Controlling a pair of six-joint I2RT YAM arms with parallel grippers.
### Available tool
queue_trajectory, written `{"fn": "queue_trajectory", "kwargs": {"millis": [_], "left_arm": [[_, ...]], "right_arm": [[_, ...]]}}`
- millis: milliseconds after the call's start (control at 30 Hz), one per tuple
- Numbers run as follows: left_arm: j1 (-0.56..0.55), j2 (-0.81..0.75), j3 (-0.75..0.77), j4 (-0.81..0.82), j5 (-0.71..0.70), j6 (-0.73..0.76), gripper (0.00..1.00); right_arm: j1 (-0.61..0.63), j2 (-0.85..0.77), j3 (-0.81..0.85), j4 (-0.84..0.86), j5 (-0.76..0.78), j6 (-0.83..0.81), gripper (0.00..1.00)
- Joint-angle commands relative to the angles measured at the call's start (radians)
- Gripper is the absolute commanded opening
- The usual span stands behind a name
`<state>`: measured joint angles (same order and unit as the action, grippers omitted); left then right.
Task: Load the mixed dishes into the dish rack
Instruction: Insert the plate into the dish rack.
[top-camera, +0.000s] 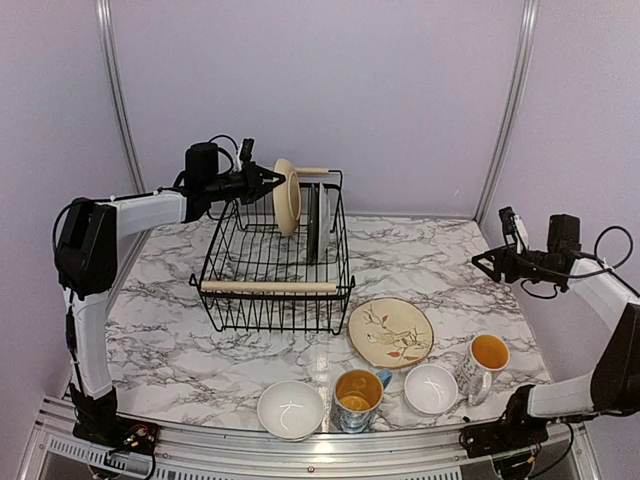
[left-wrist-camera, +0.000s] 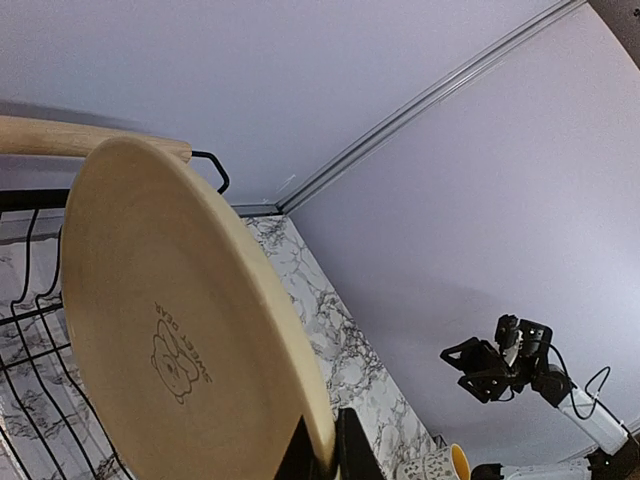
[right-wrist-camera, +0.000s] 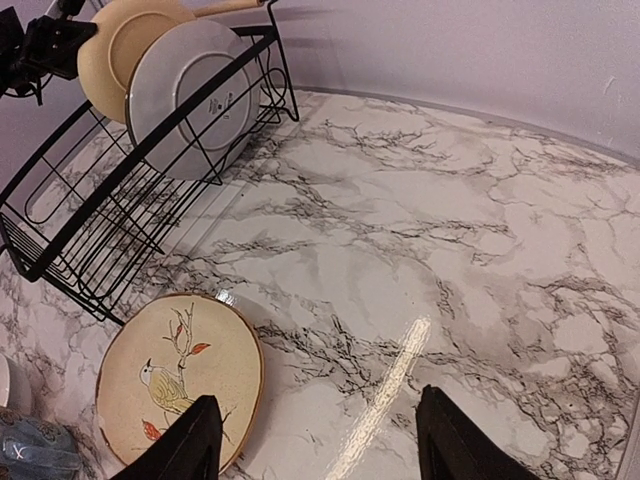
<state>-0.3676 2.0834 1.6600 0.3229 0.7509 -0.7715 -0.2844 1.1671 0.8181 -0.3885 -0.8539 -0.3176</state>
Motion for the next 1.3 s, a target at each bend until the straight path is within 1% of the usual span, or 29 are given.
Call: {"fn": "queue_trajectory", "kwargs": {"millis": [0,167,433,600,933,1133,1267], "left_arm": [[-0.003,0.051,0.065,-0.067,-0.004,0.039,0.00],[-0.005,0.083,0.080,-0.025,0.029,-0.001,0.00],[-0.016,0.135,0.127,-0.038,0.029,-0.005,0.00],[-0.029,0.148,0.138,-0.002,0.028,-0.029,0.00],[-0.032,0.186,0.160,-0.072,-0.006,-0.003,0.00],[-0.033,0.178,0.160,-0.144,-0.069,0.045,0.00],[-0.031,0.190,0.169,-0.147,-0.076,0.041,0.00]], "right_arm": [[-0.006,0.016,0.000,0.007,0.013,-0.018,0.64],[-0.006,0.031,0.003,0.002,0.011,-0.022,0.64],[-0.006,0.044,0.005,-0.006,0.012,-0.032,0.64],[-0.006,0.049,0.005,-0.010,0.010,-0.035,0.64],[-0.006,0.057,0.007,-0.018,0.010,-0.039,0.64],[-0.006,0.059,0.006,-0.021,0.009,-0.041,0.64],[-0.006,0.061,0.007,-0.021,0.009,-0.041,0.64]]}}
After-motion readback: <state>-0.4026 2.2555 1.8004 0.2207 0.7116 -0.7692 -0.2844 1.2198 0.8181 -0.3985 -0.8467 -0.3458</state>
